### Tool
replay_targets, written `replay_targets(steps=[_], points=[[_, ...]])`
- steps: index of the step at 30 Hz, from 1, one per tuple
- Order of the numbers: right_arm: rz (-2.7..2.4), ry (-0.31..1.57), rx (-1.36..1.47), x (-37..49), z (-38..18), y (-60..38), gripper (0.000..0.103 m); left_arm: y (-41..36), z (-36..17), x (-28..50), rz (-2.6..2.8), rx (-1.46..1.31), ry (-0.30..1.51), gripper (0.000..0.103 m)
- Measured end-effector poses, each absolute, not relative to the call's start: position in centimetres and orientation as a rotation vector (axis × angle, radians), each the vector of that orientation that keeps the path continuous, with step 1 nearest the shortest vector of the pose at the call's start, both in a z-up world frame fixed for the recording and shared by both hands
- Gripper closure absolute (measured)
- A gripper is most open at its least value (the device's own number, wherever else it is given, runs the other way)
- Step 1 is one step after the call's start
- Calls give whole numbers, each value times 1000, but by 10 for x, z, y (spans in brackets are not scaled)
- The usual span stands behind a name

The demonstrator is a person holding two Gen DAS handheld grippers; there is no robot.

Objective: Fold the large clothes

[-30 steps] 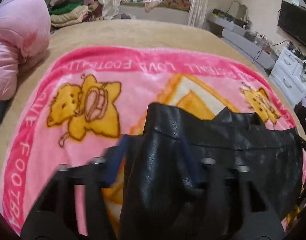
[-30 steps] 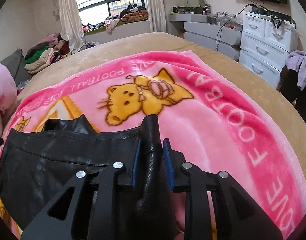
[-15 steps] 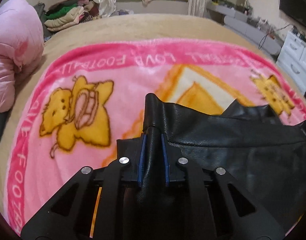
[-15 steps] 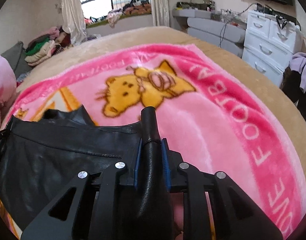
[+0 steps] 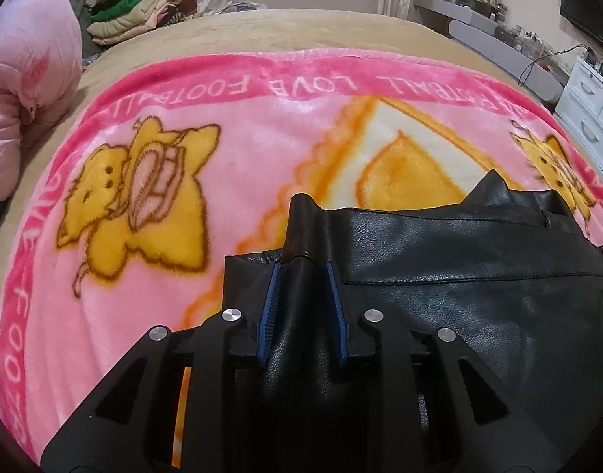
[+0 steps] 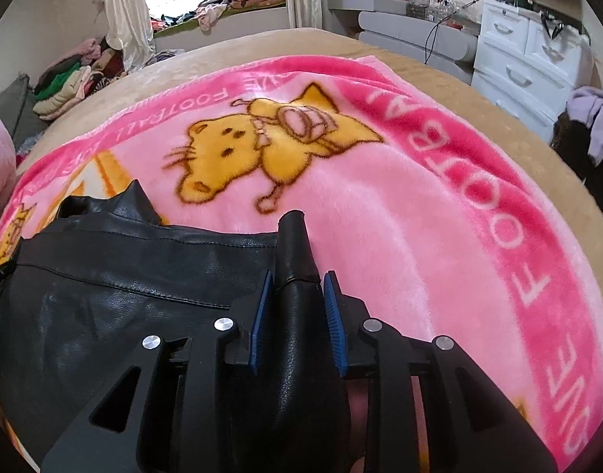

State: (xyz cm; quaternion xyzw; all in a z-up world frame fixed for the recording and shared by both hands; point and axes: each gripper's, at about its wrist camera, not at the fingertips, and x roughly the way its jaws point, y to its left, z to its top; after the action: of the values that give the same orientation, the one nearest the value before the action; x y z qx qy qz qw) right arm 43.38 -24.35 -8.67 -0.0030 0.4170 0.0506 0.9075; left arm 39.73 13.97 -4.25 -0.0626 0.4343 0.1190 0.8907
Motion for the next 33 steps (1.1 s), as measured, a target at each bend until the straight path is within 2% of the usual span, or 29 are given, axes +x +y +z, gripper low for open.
replay_targets(steps=[3, 5, 7, 9, 10, 11, 13, 16, 20, 22, 33], points=[[91, 856, -30, 431, -81, -240, 75, 138, -38, 395, 258, -115, 894, 81], [84, 857, -20, 429, -77, -242, 69, 136, -34, 394, 268, -108, 890, 75], [83, 861, 22, 425, -73, -249, 59, 138, -29, 389, 277, -113, 883, 53], [103, 863, 76, 419, -69, -256, 51, 139, -23, 382, 257, -125, 876, 41], [107, 862, 86, 415, -68, -258, 49, 138, -21, 379, 253, -122, 873, 39], [115, 855, 97, 409, -67, -260, 48, 137, -19, 378, 252, -116, 871, 38], [128, 848, 103, 399, -64, -261, 36, 134, -14, 371, 246, -102, 862, 33], [153, 833, 112, 381, -58, -263, 27, 130, -6, 361, 233, -97, 845, 27], [174, 820, 113, 358, -54, -263, 18, 125, 3, 347, 227, -85, 830, 21], [196, 817, 121, 345, -52, -263, 13, 126, 5, 340, 221, -95, 826, 16], [265, 851, 245, 301, -61, -282, 10, 167, -15, 291, 211, -310, 855, 15]])
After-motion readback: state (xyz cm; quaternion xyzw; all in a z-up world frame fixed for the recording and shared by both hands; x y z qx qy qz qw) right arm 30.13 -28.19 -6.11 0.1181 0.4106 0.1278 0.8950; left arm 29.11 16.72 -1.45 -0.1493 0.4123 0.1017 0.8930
